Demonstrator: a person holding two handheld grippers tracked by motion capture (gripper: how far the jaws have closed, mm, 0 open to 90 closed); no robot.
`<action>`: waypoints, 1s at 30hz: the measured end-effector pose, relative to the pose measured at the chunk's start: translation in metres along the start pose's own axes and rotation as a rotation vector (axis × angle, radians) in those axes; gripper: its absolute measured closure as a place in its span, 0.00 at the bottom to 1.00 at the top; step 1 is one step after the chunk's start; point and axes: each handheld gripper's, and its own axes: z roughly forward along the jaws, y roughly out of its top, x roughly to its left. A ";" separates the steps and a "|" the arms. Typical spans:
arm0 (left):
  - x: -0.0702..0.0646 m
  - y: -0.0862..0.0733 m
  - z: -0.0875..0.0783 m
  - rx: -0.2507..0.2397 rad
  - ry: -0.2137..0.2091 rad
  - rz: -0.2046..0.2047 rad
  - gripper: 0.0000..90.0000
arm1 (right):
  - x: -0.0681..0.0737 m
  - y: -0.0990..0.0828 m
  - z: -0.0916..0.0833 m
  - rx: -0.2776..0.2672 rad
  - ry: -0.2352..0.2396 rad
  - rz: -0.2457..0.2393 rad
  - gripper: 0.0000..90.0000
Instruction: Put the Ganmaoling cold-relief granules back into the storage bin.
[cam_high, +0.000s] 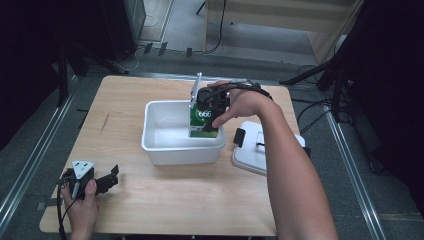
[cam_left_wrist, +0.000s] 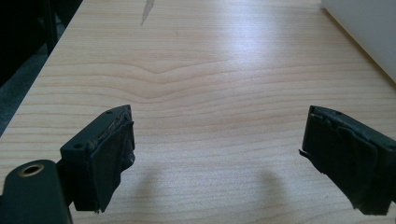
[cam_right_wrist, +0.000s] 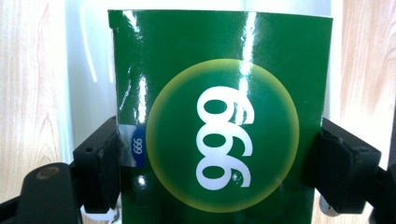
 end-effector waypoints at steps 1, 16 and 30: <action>0.000 0.000 0.000 -0.001 -0.001 0.000 0.11 | 0.000 0.000 0.003 0.010 0.001 0.000 0.18; 0.000 0.000 0.000 -0.001 -0.001 0.002 0.11 | 0.002 -0.001 0.026 0.035 -0.002 0.012 0.18; -0.001 0.000 0.000 -0.002 -0.002 0.003 0.11 | 0.000 -0.010 0.052 0.048 0.005 -0.008 0.18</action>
